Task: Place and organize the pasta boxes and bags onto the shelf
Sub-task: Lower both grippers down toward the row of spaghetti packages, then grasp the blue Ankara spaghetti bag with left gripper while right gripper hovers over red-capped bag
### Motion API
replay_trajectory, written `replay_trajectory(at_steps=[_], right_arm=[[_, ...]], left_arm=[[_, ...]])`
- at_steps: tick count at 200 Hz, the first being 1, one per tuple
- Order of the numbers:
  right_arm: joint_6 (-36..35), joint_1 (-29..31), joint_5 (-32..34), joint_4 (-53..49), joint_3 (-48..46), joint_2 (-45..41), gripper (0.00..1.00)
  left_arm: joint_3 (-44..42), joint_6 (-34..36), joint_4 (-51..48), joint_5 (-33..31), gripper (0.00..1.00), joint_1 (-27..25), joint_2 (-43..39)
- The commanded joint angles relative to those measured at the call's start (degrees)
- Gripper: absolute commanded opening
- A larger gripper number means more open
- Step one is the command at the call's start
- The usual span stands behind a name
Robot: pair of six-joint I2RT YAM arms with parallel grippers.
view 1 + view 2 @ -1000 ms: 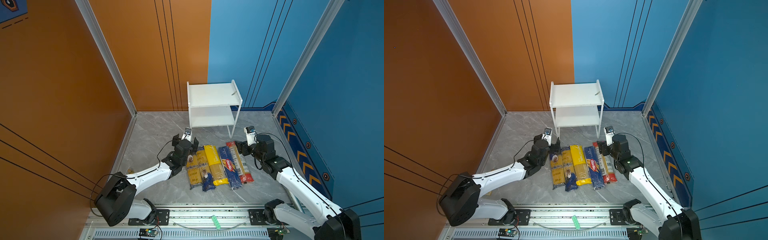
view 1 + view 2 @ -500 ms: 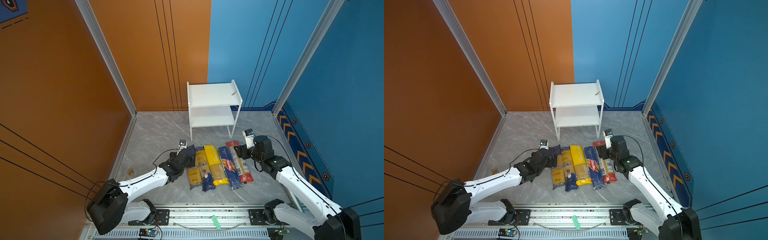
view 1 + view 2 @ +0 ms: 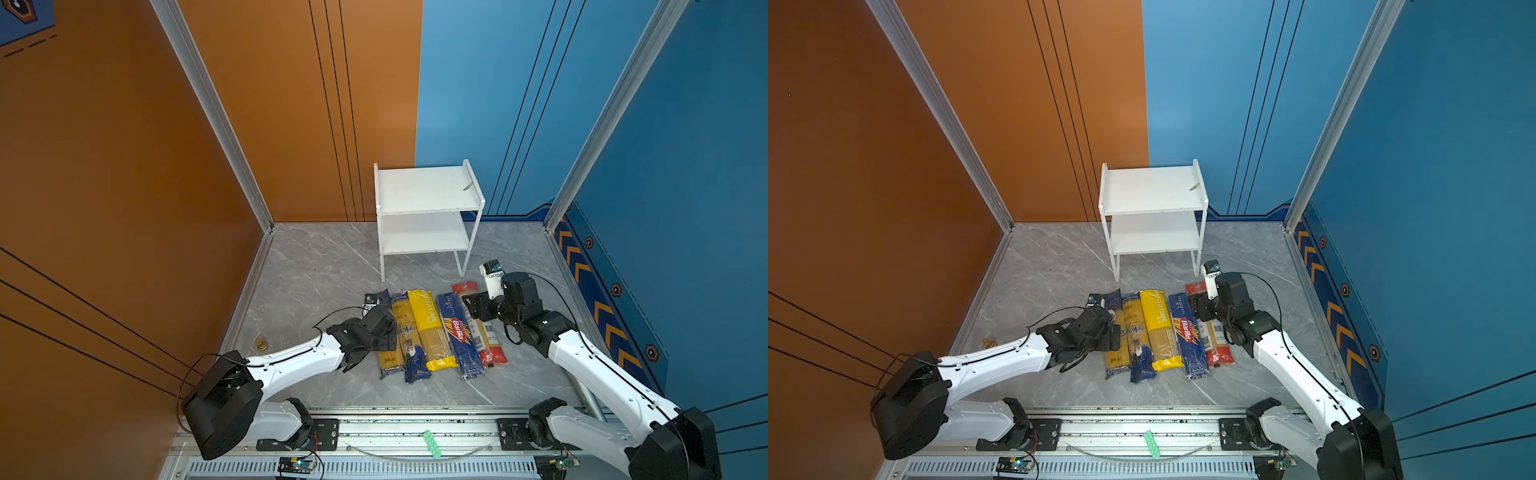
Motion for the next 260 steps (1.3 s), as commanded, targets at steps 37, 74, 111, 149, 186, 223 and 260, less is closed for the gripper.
replay_trajectory(at_steps=[37,74,111,149,186,223,260], right_arm=[[1.1,1.9,-0.8,-2.2,-0.7,0.3,0.8],[1.4,2.7,-0.4,-2.4,-1.9,-0.3,0.8],[1.8,2.9,-0.6,-1.8,-3.3,-1.6,0.8],[1.9,3.2,-0.6,-1.9,-4.2,-2.1,0.8],[2.0,3.5,-0.4,-1.8,-4.5,-2.6,0.8],[2.6,3.5,-0.5,-0.4,-5.5,-2.1,0.8],[3.2,3.7,-0.7,0.6,-5.8,-1.4,0.8]], left_arm=[[1.6,-5.7,-4.5,6.7,0.98,-2.3,1.7],[2.1,-8.7,-4.5,7.2,0.98,-3.6,4.4],[2.3,-12.4,-4.5,6.5,0.98,-5.2,6.8],[3.3,-15.0,-4.8,6.0,0.98,-6.3,10.0],[3.5,-15.3,-8.9,3.1,0.98,-5.6,10.7],[0.6,-12.7,-10.8,2.4,0.98,0.1,7.2],[0.8,-9.4,-14.7,0.3,0.98,4.8,3.8]])
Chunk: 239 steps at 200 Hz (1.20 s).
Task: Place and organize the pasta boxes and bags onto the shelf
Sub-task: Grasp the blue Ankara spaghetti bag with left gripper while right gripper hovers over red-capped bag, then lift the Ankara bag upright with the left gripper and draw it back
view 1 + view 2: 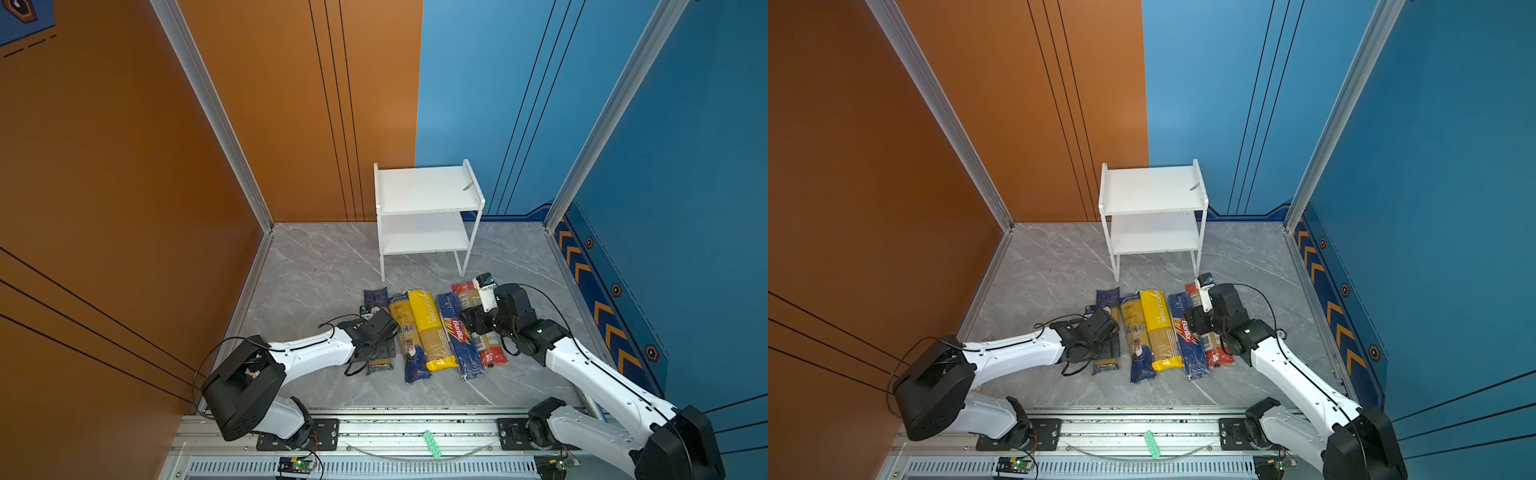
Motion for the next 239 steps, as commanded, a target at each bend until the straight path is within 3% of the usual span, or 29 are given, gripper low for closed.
replay_trajectory(at_steps=[1,34,64,119,207,239], right_arm=[[1.3,0.5,-0.6,1.3,-0.7,0.1,0.8],[1.3,0.5,-0.5,1.8,-0.9,0.5,0.8],[1.8,0.7,-0.7,2.0,-0.9,1.0,0.8],[2.2,0.9,-0.4,3.1,-1.2,1.7,0.81],[2.6,1.7,-0.5,5.2,-0.3,4.9,0.81],[2.8,1.8,-0.1,5.1,0.3,5.6,0.81]], left_arm=[[-0.5,3.0,-5.9,-3.7,0.98,2.6,-2.5],[-0.5,7.3,-5.5,-1.7,0.98,5.2,-3.6],[0.2,10.1,-5.5,3.7,0.98,4.2,-3.0],[-1.8,7.9,-5.5,4.2,0.98,0.1,-4.7],[-2.1,6.7,-5.7,4.3,1.0,-1.1,-2.5],[-1.1,8.1,-5.8,4.6,0.94,-1.1,0.1]])
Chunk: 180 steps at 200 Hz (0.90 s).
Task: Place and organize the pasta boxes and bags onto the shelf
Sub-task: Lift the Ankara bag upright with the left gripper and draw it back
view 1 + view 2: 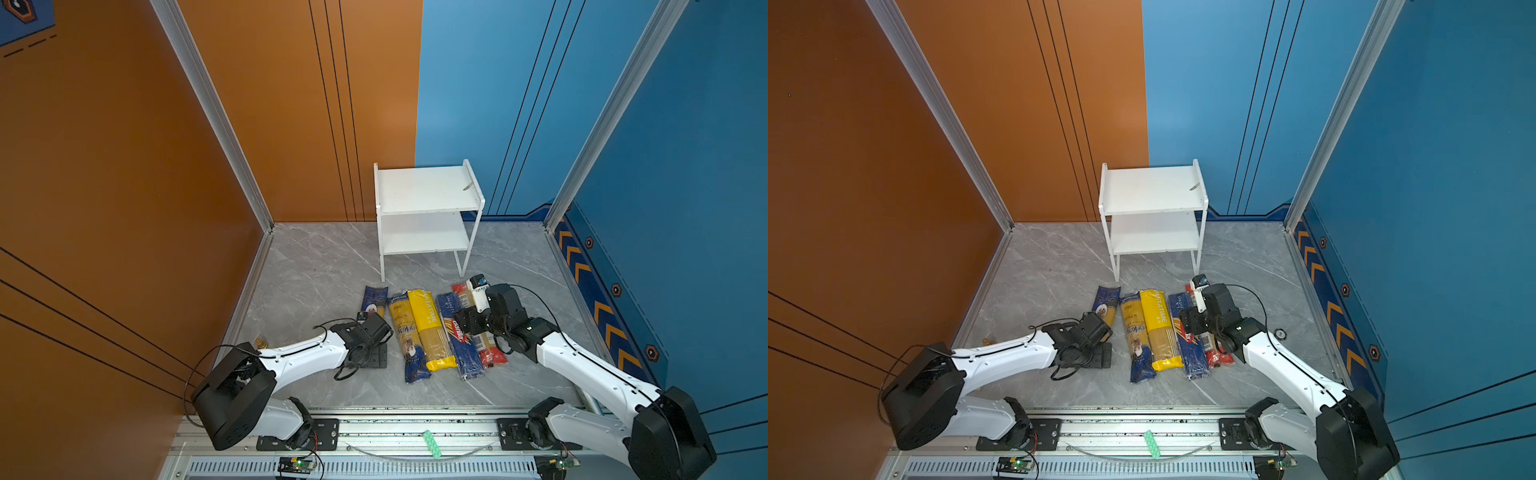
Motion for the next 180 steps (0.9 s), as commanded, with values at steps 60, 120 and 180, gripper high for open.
replay_trajectory(at_steps=[60,120,180], right_arm=[[1.4,0.8,1.1,1.4,1.8,1.6,0.81],[1.4,1.1,1.0,1.2,3.4,2.8,0.81],[1.2,1.3,1.4,0.1,4.5,2.6,0.81]], left_arm=[[1.0,1.2,-1.6,0.8,0.9,-0.4,2.5],[0.7,1.8,-2.1,0.6,0.79,-0.2,1.1],[0.4,1.8,-2.4,0.8,0.62,0.0,0.6]])
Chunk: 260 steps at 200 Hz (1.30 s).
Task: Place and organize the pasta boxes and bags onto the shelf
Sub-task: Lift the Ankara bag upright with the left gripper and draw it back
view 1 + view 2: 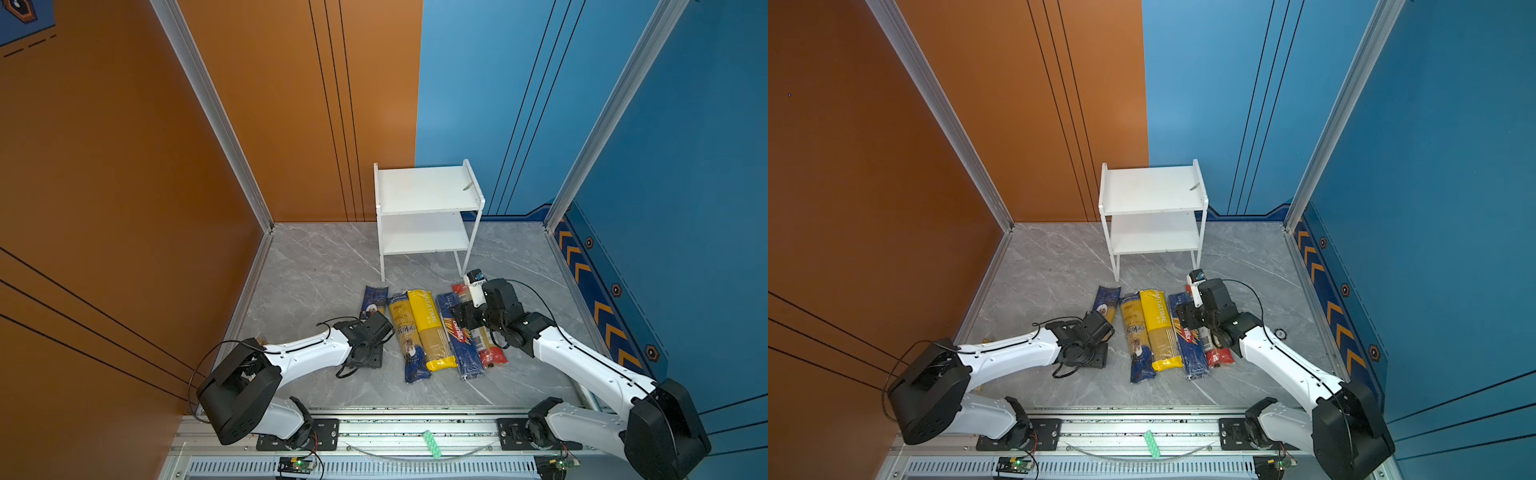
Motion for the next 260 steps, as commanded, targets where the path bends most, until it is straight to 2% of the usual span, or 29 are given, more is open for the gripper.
replay_trajectory(at_steps=[1,108,125,138,183,260], right_arm=[[0.3,0.5,1.1,-0.5,1.3,0.3,0.81],[0.5,0.6,2.4,-0.8,0.7,0.3,0.81],[0.5,0.6,2.4,-0.9,0.7,0.3,0.81],[0.4,0.6,2.5,-1.1,0.6,0.2,0.81],[0.5,0.6,3.1,-1.1,0.2,0.0,0.81],[0.6,0.6,3.6,-0.5,-0.5,0.4,0.81]], left_arm=[[-0.8,0.2,-1.7,1.1,0.61,0.0,-0.9],[-1.3,-0.1,-1.6,0.8,0.29,0.9,-2.0],[-1.1,0.0,-1.6,0.9,0.16,0.9,-1.6],[-1.0,-0.1,-1.5,1.0,0.0,0.9,-1.5],[-0.7,-1.1,-1.6,0.2,0.0,1.0,-3.3],[0.5,-2.9,-1.4,-3.4,0.0,3.2,-13.2]])
